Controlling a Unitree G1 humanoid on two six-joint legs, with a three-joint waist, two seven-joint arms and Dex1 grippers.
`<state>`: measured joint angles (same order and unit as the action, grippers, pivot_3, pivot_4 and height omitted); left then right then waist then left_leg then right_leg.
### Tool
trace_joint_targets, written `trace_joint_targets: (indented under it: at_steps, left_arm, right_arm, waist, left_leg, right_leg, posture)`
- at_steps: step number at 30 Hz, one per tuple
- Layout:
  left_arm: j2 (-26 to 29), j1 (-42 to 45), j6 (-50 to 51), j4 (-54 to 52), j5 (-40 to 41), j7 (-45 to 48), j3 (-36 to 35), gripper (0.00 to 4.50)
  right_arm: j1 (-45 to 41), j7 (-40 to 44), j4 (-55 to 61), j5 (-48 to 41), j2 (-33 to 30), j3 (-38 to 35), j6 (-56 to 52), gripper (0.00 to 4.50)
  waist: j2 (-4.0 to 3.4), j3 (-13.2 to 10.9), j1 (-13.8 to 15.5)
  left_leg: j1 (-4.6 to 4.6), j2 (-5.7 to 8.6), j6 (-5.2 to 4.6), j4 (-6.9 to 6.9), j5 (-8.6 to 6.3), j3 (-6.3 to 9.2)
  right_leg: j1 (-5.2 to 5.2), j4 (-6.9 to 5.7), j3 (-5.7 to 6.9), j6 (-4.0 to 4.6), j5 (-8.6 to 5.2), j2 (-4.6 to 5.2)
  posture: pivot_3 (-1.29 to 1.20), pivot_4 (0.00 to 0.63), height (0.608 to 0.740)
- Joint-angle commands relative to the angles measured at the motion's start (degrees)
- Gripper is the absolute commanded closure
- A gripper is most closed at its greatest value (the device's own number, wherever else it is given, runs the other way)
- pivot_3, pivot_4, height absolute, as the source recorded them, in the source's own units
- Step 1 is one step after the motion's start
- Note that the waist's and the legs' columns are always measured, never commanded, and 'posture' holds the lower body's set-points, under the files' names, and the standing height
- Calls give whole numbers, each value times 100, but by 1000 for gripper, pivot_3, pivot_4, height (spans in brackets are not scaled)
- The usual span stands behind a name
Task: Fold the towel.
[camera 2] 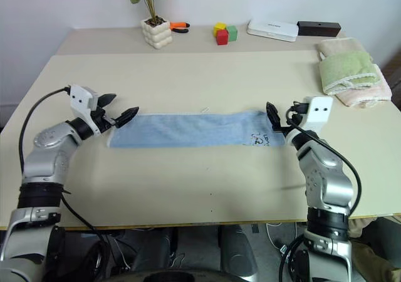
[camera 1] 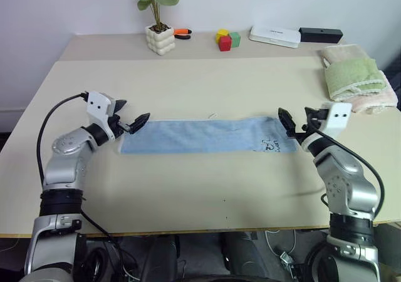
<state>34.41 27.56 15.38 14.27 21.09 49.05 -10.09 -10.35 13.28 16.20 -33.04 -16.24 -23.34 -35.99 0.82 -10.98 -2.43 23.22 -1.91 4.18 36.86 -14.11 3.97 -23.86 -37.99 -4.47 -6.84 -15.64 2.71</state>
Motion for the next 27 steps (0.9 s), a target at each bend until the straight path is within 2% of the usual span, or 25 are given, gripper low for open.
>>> trace_joint_targets:
  at_steps: [1, 7, 11, 17, 27]
  left_arm:
    - [273, 188, 423, -514, 529, 810, 56, 67]
    - [520, 310, 684, -938, 746, 1620, 324, 67]
    - [507, 254, 199, -875, 634, 1935, 343, 67]
    - [595, 174, 308, -922, 846, 2256, 268, 67]
    - [609, -208, 420, -1391, 966, 1992, 108, 67]
  right_arm:
    - [522, -703, 1100, -1068, 296, -467, -848, 0]
    - [1428, -1557, 1944, -1887, 671, -727, -1261, 0]
    - [1748, -1706, 1981, -1761, 694, -444, -1238, 0]
    - [1648, -1871, 1612, -1736, 873, -160, -1102, 0]
    - [960, -2061, 556, -1383, 1125, 54, -629, 0]
  waist:
    - [-1, -1, -8]
    - [-2, 0, -20]
    - [-6, 1, -35]
    - [-5, 1, -20]
    - [-1, 4, -29]
  left_leg:
    - [-1, 0, 0, 0, 0, -1]
    - [-2, 0, 0, 1, 0, -2]
    - [-8, -3, -1, -2, -1, -5]
    - [-6, -3, -1, -2, -1, -7]
    - [-7, -5, -2, -2, -1, -7]
  right_leg:
    - [-1, 0, -1, 0, 0, 1]
    - [0, 0, -2, 1, -1, 1]
    - [0, 0, -6, 2, -2, -4]
    - [0, 2, -6, 2, -2, -3]
    - [0, 3, -7, 3, -2, -4]
  posture:
    - [0, 150, 740]
    - [0, 150, 740]
    - [0, 150, 740]
    - [0, 150, 740]
    - [0, 150, 740]
